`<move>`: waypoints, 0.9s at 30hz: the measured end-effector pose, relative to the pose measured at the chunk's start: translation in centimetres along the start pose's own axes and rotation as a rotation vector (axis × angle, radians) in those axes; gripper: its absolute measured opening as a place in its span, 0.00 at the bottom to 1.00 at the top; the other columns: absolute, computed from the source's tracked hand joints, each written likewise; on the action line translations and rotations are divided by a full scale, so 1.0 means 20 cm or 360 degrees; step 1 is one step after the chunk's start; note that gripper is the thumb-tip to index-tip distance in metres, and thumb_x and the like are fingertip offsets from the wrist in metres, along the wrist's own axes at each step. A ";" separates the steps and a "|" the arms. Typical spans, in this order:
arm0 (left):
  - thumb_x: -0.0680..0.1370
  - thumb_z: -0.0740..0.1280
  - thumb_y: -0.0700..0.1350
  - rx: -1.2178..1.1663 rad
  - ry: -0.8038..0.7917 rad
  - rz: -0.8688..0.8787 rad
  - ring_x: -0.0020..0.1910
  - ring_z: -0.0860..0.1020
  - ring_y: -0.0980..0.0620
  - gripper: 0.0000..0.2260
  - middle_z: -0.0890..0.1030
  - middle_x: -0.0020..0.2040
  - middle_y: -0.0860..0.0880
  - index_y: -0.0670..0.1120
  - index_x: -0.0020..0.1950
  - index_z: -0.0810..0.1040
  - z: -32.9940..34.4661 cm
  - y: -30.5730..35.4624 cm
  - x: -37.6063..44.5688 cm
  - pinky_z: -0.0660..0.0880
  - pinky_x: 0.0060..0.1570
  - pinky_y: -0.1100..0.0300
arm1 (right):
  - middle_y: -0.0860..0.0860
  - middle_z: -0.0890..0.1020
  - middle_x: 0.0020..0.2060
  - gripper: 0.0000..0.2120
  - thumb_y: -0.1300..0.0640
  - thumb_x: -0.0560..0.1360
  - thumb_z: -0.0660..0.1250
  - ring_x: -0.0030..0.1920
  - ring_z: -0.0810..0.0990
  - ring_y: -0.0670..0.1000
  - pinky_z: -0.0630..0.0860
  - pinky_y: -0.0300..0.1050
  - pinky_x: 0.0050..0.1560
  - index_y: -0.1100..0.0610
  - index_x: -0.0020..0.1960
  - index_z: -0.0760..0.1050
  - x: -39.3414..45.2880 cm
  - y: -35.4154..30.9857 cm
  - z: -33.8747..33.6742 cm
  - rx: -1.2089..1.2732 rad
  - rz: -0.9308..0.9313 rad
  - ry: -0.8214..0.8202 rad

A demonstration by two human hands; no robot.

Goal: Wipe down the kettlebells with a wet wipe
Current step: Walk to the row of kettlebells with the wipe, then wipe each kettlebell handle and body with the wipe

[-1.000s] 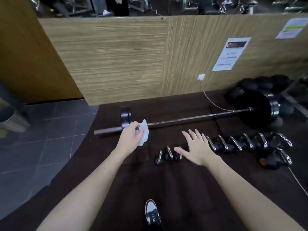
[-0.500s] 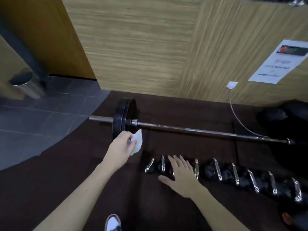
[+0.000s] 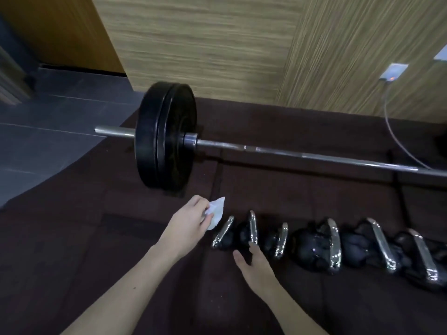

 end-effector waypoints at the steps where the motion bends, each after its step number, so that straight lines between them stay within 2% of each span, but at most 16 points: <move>1: 0.85 0.64 0.47 0.0012 0.0005 0.0028 0.44 0.79 0.53 0.06 0.76 0.55 0.56 0.47 0.50 0.74 0.09 -0.07 0.01 0.78 0.44 0.54 | 0.52 0.64 0.80 0.40 0.36 0.80 0.64 0.79 0.65 0.51 0.62 0.45 0.77 0.55 0.84 0.54 0.10 0.05 0.08 0.0034 0.0001 0.0009; 5: 0.85 0.65 0.46 0.0053 -0.0041 0.0138 0.42 0.77 0.54 0.07 0.75 0.56 0.57 0.50 0.49 0.70 0.41 -0.31 0.07 0.74 0.42 0.60 | 0.54 0.65 0.80 0.39 0.38 0.81 0.64 0.78 0.65 0.53 0.63 0.47 0.75 0.55 0.83 0.53 0.47 0.19 0.29 0.0136 -0.0001 0.0092; 10: 0.85 0.66 0.46 0.0038 -0.0052 0.0209 0.43 0.78 0.53 0.04 0.75 0.58 0.56 0.46 0.53 0.75 0.71 -0.47 0.17 0.76 0.43 0.58 | 0.57 0.67 0.79 0.39 0.41 0.82 0.64 0.77 0.68 0.58 0.66 0.49 0.72 0.55 0.84 0.50 0.80 0.33 0.43 0.0098 0.0003 0.0193; 13: 0.85 0.65 0.46 0.0033 -0.0073 0.0252 0.44 0.78 0.52 0.05 0.74 0.59 0.55 0.45 0.54 0.75 0.80 -0.48 0.25 0.75 0.44 0.57 | 0.58 0.67 0.78 0.41 0.40 0.81 0.66 0.76 0.68 0.57 0.66 0.48 0.73 0.56 0.84 0.50 0.93 0.39 0.46 -0.0083 -0.0042 0.0234; 16: 0.86 0.63 0.48 0.0066 -0.0206 0.0268 0.45 0.78 0.48 0.06 0.75 0.56 0.52 0.46 0.55 0.72 0.88 -0.48 0.30 0.76 0.46 0.53 | 0.57 0.70 0.71 0.40 0.38 0.80 0.66 0.67 0.76 0.55 0.71 0.44 0.65 0.55 0.83 0.54 0.99 0.42 0.50 -0.0332 -0.0128 0.0394; 19: 0.87 0.60 0.52 0.0054 -0.0386 0.0189 0.48 0.78 0.47 0.07 0.75 0.51 0.52 0.49 0.56 0.69 0.94 -0.50 0.33 0.77 0.49 0.48 | 0.55 0.69 0.66 0.36 0.38 0.81 0.63 0.56 0.82 0.55 0.76 0.45 0.58 0.52 0.83 0.57 1.02 0.44 0.54 -0.0386 -0.0168 0.0501; 23: 0.84 0.61 0.56 -0.0153 -0.0542 0.0016 0.47 0.80 0.52 0.10 0.79 0.50 0.52 0.51 0.59 0.69 1.01 -0.52 0.36 0.79 0.50 0.50 | 0.54 0.70 0.62 0.34 0.39 0.81 0.64 0.52 0.82 0.54 0.78 0.45 0.56 0.51 0.82 0.60 1.04 0.46 0.55 -0.0396 -0.0206 0.0581; 25: 0.83 0.62 0.53 -0.0248 -0.0614 -0.0131 0.42 0.83 0.52 0.09 0.83 0.48 0.48 0.52 0.60 0.68 1.05 -0.49 0.37 0.81 0.44 0.53 | 0.52 0.70 0.59 0.33 0.40 0.82 0.64 0.48 0.81 0.52 0.77 0.43 0.55 0.50 0.82 0.61 1.03 0.46 0.55 -0.0414 -0.0248 0.0605; 27: 0.84 0.61 0.48 -0.0214 -0.0591 -0.0152 0.36 0.80 0.49 0.05 0.83 0.47 0.43 0.48 0.57 0.67 1.09 -0.47 0.38 0.80 0.40 0.51 | 0.50 0.67 0.56 0.32 0.41 0.82 0.64 0.43 0.76 0.49 0.74 0.39 0.51 0.50 0.82 0.61 1.03 0.47 0.55 -0.0425 -0.0266 0.0623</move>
Point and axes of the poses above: each hand's wrist, its own x-axis towards the middle knuckle, its own z-axis out of the palm, y = z × x, the point moved 1 cm from there along x, towards the middle knuckle
